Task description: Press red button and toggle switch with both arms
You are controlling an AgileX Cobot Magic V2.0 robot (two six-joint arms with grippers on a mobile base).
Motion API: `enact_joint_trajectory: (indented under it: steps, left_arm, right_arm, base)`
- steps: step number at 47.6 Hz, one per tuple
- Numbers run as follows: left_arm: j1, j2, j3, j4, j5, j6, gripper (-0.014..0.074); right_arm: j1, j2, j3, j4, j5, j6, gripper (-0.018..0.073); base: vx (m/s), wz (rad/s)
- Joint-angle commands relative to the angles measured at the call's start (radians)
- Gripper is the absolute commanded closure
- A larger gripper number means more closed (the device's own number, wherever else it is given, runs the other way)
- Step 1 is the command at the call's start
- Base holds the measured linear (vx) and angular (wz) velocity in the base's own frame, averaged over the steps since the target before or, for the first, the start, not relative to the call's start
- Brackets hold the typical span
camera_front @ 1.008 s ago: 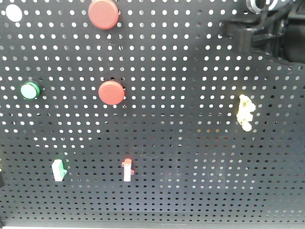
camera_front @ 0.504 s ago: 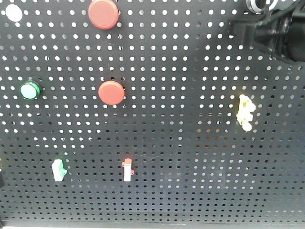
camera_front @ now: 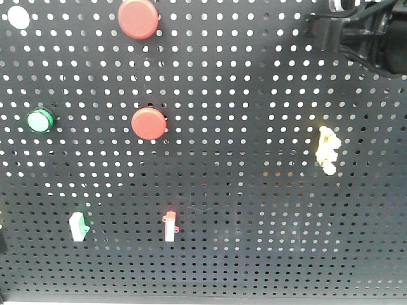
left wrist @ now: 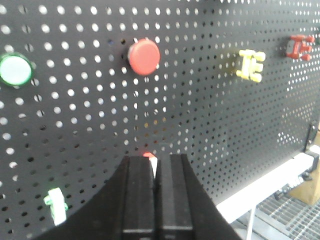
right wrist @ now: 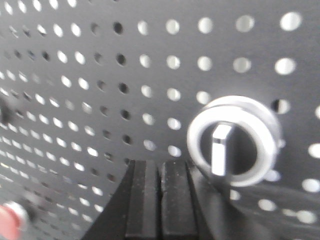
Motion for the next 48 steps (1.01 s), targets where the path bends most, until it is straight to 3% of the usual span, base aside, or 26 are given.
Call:
enact_joint_trajectory:
  steps: [1, 14, 26, 33, 48]
  left_arm:
    - [-0.002, 0.003, -0.023, -0.016, -0.063, -0.010, 0.0594]
    - [-0.002, 0.003, -0.023, -0.015, -0.064, -0.010, 0.0594]
    - [-0.002, 0.003, -0.023, -0.014, -0.064, -0.010, 0.0594]
    - [-0.002, 0.003, -0.023, -0.015, -0.065, -0.010, 0.0594]
    - [-0.002, 0.002, -0.019, 0.050, -0.014, -0.010, 0.0594]
  right_arm:
    - [-0.001, -0.021, -0.033, -0.034, -0.089, 0.003, 0.0562]
    - [-0.008, -0.021, -0.033, -0.105, -0.121, 0.022, 0.0562]
    - [-0.127, -0.028, -0.033, -0.103, -0.104, 0.086, 0.0562]
    - [-0.141, -0.051, -0.032, -0.103, -0.092, 0.086, 0.0562]
    - [-0.139, -0.137, -0.017, -0.103, 0.080, 0.023, 0.0562]
  base:
    - [0.00, 0.00]
    - [0.00, 0.00]
    - [0.00, 0.00]
    - [0.00, 0.00]
    - [0.00, 0.00]
